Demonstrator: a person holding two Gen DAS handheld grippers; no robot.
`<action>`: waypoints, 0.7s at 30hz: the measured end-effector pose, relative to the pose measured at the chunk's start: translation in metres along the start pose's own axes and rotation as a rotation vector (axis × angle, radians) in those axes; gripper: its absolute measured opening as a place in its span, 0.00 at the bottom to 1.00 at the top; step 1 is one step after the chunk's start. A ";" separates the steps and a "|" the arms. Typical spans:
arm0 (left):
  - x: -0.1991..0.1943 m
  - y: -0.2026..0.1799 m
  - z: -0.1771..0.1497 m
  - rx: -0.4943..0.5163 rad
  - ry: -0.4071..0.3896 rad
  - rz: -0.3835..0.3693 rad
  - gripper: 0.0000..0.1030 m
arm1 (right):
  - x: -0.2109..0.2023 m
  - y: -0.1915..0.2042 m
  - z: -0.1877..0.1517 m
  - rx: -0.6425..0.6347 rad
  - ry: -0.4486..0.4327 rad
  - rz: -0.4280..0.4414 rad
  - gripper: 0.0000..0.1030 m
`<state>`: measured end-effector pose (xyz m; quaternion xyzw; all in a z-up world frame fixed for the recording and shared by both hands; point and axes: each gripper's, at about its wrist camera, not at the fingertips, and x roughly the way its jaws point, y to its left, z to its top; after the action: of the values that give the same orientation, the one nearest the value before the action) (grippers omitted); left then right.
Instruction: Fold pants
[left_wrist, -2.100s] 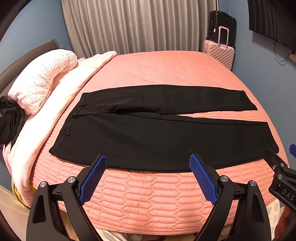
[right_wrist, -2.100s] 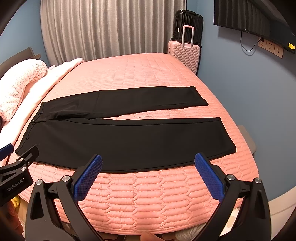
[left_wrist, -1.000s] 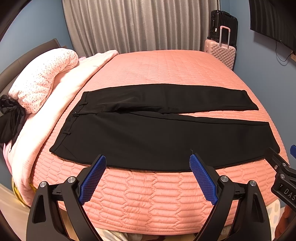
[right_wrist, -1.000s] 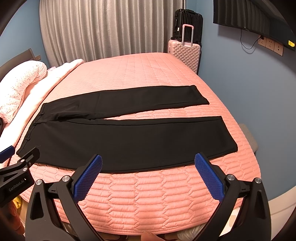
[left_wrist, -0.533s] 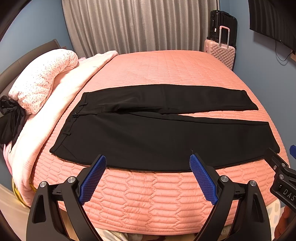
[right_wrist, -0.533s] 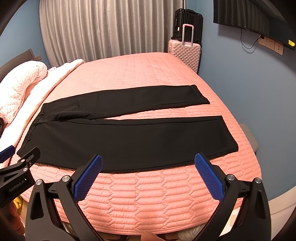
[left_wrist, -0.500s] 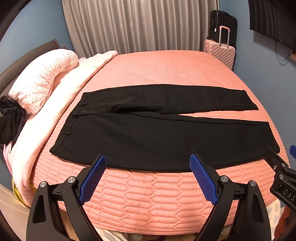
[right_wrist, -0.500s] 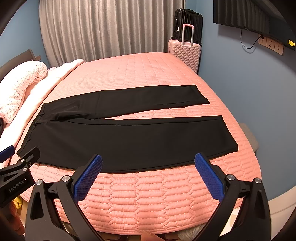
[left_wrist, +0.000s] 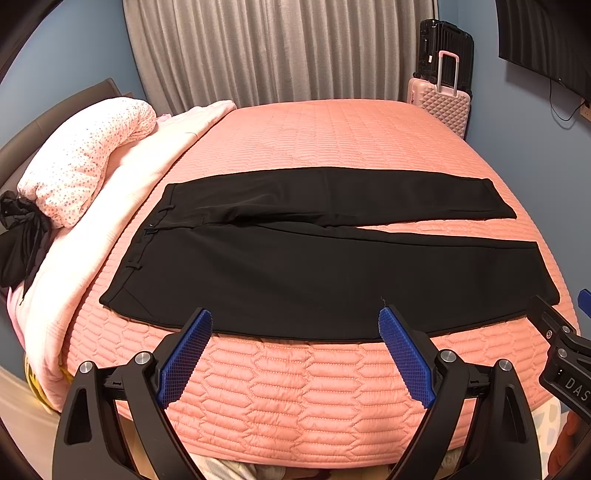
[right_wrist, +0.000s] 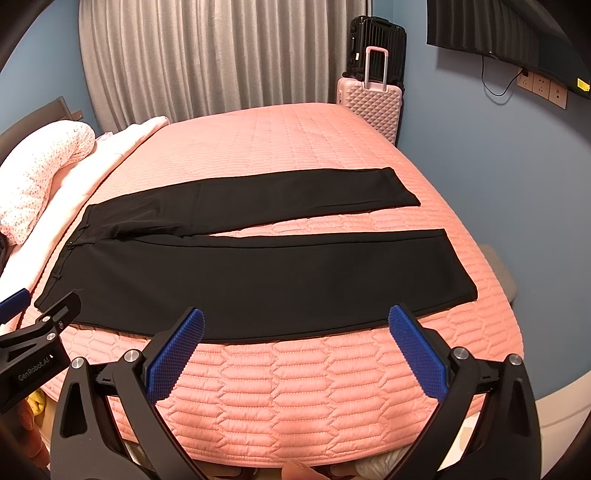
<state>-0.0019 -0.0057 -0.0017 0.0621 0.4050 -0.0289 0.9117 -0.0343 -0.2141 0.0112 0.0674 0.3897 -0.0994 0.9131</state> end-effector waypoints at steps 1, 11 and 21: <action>0.000 0.000 0.000 0.001 0.000 -0.001 0.87 | 0.000 0.000 0.000 0.000 0.001 0.002 0.96; 0.001 0.001 -0.001 -0.005 0.006 -0.004 0.87 | -0.001 -0.004 -0.001 0.030 0.021 0.048 0.96; 0.019 0.000 0.000 0.007 0.040 -0.007 0.86 | 0.008 -0.018 0.017 0.001 -0.025 -0.008 0.96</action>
<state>0.0108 -0.0060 -0.0157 0.0645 0.4234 -0.0324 0.9031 -0.0209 -0.2357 0.0161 0.0649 0.3785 -0.1043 0.9174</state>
